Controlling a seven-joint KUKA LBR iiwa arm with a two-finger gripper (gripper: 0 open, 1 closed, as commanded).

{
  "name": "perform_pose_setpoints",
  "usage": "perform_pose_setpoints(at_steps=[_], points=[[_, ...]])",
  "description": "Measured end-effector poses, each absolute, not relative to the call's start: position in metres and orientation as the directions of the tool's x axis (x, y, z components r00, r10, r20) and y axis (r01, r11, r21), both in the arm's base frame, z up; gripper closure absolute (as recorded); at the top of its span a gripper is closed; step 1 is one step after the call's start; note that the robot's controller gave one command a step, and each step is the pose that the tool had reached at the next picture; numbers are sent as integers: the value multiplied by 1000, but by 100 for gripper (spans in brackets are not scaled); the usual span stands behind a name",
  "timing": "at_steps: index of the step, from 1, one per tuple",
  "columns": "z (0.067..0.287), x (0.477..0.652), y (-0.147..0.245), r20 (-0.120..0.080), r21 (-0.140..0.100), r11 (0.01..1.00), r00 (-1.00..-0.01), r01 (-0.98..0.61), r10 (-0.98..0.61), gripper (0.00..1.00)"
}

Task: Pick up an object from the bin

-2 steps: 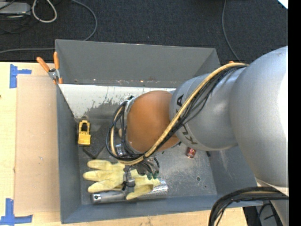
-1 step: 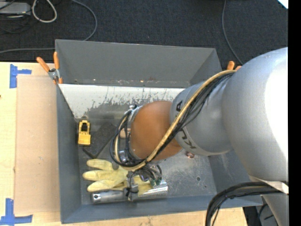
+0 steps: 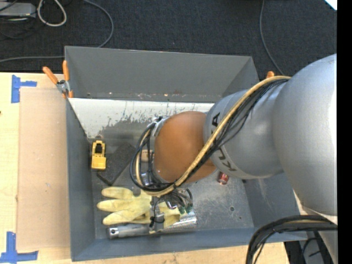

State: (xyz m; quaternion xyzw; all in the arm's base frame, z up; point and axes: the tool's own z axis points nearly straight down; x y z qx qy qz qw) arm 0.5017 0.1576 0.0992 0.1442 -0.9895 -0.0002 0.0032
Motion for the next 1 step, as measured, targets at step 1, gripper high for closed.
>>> perform_pose_setpoints(at_steps=[1], points=[[75, 503, 154, 6, 4, 965, -965, -262, -262, 0]])
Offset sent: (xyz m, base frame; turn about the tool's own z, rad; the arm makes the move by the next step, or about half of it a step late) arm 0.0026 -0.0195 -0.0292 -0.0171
